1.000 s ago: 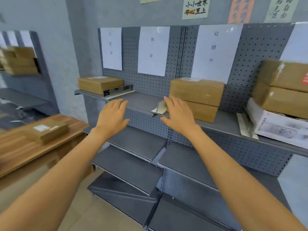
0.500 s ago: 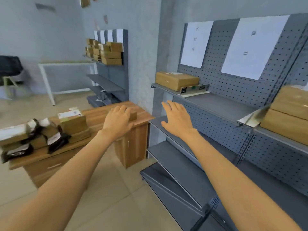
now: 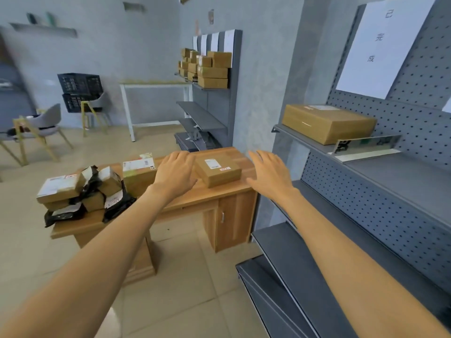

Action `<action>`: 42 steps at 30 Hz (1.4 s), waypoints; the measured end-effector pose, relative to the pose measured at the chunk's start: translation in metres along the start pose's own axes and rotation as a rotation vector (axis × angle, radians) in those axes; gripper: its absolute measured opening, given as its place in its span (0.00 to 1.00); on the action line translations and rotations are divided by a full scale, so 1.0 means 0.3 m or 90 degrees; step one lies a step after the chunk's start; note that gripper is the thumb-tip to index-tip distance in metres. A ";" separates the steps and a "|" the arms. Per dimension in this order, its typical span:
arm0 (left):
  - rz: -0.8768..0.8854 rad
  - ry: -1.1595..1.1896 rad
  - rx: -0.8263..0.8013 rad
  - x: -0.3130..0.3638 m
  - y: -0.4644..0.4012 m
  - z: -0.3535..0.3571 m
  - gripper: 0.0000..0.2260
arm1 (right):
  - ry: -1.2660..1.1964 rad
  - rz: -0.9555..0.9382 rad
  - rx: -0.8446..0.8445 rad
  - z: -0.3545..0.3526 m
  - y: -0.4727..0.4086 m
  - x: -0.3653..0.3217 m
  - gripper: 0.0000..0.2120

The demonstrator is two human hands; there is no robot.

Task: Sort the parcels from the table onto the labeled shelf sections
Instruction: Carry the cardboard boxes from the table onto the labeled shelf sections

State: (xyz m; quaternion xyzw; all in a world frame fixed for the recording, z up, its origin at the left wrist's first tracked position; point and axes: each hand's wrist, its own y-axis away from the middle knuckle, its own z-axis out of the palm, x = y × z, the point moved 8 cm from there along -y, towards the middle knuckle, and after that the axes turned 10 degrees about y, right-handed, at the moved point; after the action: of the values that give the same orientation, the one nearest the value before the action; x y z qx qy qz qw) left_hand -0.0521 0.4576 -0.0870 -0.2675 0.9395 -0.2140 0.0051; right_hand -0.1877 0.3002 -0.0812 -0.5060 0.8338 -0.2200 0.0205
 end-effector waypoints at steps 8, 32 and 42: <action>-0.049 -0.005 -0.035 -0.078 -0.250 0.203 0.28 | -0.010 -0.028 -0.030 0.214 -0.277 0.103 0.34; -0.108 0.053 -0.151 -0.632 -0.991 0.920 0.28 | -0.026 -0.002 -0.166 1.003 -1.084 0.109 0.36; -0.166 0.098 -0.248 -0.750 -1.145 1.227 0.28 | -0.041 0.024 -0.269 1.329 -1.273 0.169 0.38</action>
State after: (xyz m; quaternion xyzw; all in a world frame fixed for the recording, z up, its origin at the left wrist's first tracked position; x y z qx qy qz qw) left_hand 0.3584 0.1613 -0.3061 -0.3654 0.9182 -0.0474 -0.1455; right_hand 0.2088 -0.0303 -0.2835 -0.4903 0.8695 -0.0235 -0.0554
